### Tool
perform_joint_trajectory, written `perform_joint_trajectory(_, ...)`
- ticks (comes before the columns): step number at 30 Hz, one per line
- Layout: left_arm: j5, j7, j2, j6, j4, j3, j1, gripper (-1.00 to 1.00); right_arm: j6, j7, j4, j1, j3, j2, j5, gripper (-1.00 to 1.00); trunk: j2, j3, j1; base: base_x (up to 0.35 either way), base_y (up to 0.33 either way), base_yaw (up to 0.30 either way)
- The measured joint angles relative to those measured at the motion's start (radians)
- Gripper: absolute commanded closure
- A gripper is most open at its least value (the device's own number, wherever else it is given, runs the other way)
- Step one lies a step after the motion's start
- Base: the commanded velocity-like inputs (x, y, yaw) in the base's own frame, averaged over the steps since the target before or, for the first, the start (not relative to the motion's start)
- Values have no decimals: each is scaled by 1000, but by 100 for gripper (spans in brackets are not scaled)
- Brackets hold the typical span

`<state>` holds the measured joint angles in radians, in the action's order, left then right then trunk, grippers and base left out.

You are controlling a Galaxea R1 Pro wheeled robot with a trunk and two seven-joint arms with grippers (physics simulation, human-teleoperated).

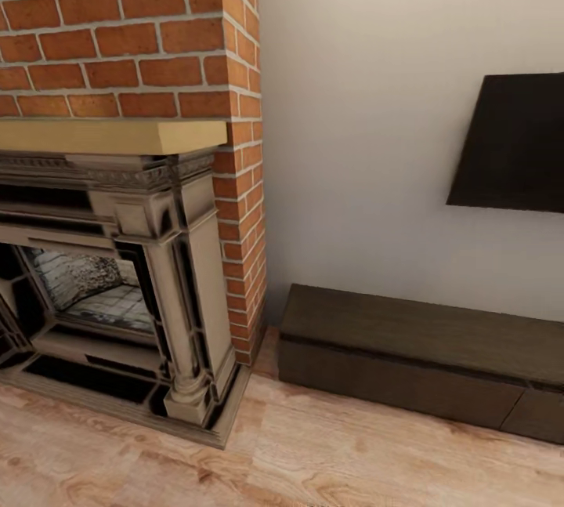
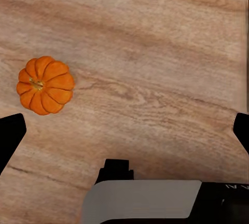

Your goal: Place each of the two pumpkins and all three candles from the living room inside a cabinet in the living room (use any cabinet), then make sure every cabinet is closed, and position the cauldron so it is next to a table in the living room.

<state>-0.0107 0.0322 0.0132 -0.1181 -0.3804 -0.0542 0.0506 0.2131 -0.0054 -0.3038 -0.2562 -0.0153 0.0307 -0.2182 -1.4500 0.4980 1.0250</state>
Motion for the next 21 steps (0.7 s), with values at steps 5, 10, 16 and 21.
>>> perform_joint_trajectory(5,0,0,0,0,0,0,0,-100,0,0,0,0,0,0,0,-100,0,5,0,0,-159,-240)
perform_joint_trajectory(10,0,0,0,0,0,0,0,-100,0,0,0,0,-1,0,0,-100,0,11,0,0,-266,-228)
perform_joint_trajectory(16,0,0,0,0,0,1,0,-100,0,1,0,0,-41,0,0,-100,0,17,0,0,-277,-226)
perform_joint_trajectory(21,-1,0,-1,0,0,0,0,-100,0,1,0,0,-54,0,0,-100,0,23,0,9,-173,-225)
